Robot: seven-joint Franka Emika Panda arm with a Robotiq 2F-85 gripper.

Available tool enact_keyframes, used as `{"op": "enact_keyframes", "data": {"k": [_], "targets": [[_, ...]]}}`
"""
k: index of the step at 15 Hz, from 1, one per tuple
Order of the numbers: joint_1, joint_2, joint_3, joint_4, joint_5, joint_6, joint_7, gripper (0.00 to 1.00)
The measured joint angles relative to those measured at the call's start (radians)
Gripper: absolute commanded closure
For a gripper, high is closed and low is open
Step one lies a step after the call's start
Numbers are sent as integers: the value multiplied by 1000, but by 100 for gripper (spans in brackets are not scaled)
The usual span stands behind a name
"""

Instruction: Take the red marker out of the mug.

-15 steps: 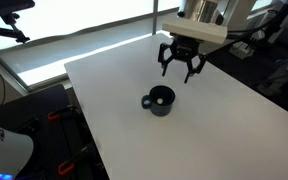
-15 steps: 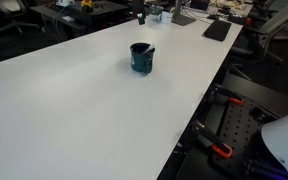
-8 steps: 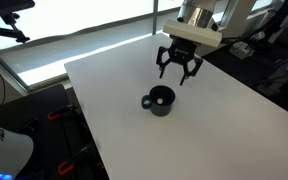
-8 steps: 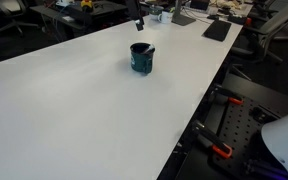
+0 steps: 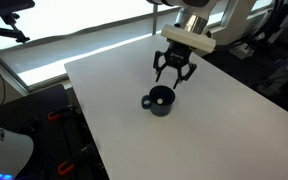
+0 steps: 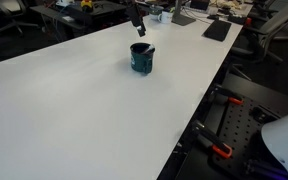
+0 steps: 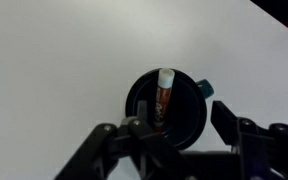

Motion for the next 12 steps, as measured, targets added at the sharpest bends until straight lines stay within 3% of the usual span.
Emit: {"op": "enact_keyframes", "data": {"k": [12], "targets": [[-8,52,0,-1,-20,-21,0,43]]}}
